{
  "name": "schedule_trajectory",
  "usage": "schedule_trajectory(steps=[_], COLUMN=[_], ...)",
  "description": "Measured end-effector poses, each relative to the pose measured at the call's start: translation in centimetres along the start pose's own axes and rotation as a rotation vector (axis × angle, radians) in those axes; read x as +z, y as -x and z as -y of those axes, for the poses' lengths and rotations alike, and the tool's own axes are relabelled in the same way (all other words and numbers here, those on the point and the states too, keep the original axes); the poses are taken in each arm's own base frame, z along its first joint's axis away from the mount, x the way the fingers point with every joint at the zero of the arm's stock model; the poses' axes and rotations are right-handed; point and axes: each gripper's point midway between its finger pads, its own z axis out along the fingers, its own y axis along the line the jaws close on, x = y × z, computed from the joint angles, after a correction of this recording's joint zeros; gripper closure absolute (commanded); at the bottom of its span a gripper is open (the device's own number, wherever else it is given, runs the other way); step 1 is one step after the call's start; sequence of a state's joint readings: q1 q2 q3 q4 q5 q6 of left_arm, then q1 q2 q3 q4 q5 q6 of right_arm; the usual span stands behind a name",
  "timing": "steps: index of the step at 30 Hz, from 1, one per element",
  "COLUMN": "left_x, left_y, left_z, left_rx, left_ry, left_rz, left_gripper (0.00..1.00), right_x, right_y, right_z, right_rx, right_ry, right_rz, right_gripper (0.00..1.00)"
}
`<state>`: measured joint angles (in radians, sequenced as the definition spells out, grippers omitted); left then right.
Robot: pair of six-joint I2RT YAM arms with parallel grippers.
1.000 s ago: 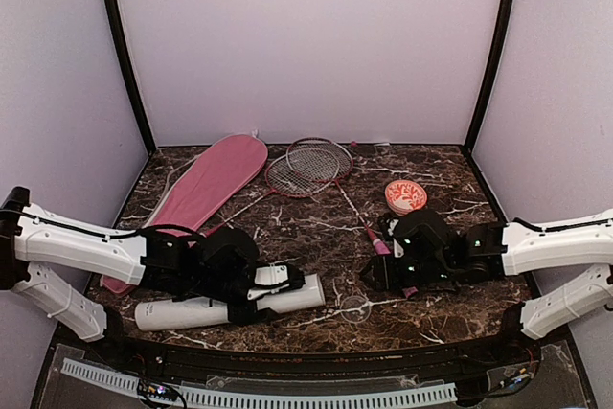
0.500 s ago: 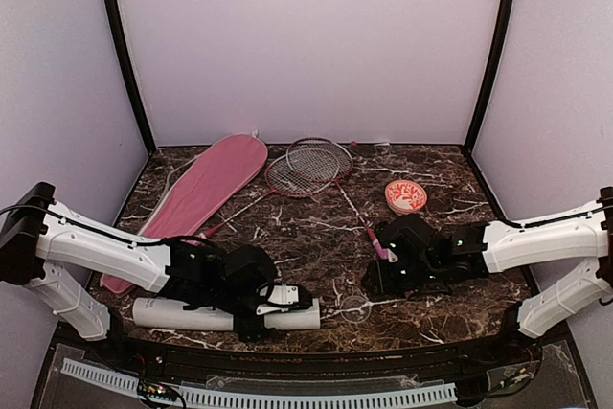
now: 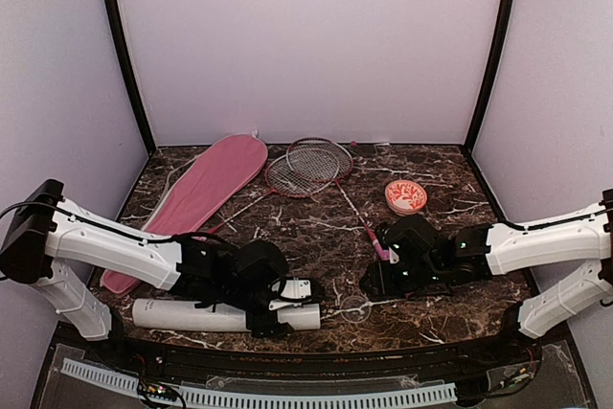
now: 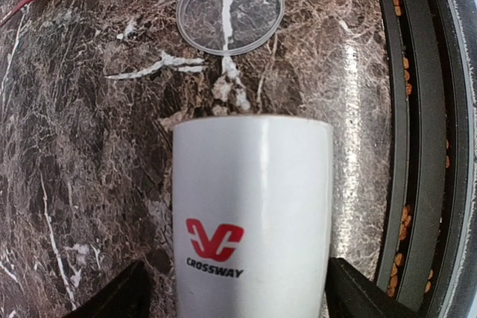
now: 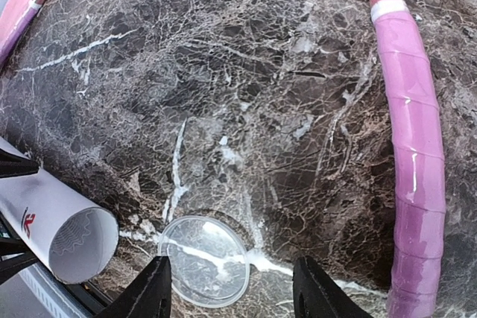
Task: Pack up the badminton gear
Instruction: Pick up the tube cap at the center of the board.
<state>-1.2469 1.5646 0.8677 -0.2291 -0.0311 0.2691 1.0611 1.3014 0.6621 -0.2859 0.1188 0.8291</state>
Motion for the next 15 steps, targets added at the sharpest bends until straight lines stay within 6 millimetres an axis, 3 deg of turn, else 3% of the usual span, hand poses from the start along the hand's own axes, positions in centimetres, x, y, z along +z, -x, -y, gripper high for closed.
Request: schedule_trajectory(steps=[10, 15], left_x=[0.1, 0.4], left_y=[-0.2, -0.6], left_z=[0.2, 0.2], left_rx=[0.056, 0.078], left_ry=[0.053, 0.069], left_rz=[-0.012, -0.028], left_gripper=[0.17, 0.17], right_x=[0.5, 1.0], right_y=[-0.1, -0.6], right_z=[-0.4, -0.2], right_rx=[0.027, 0.039], right_ry=[0.017, -0.002], right_rz=[-0.006, -0.023], right_gripper=[0.44, 0.55])
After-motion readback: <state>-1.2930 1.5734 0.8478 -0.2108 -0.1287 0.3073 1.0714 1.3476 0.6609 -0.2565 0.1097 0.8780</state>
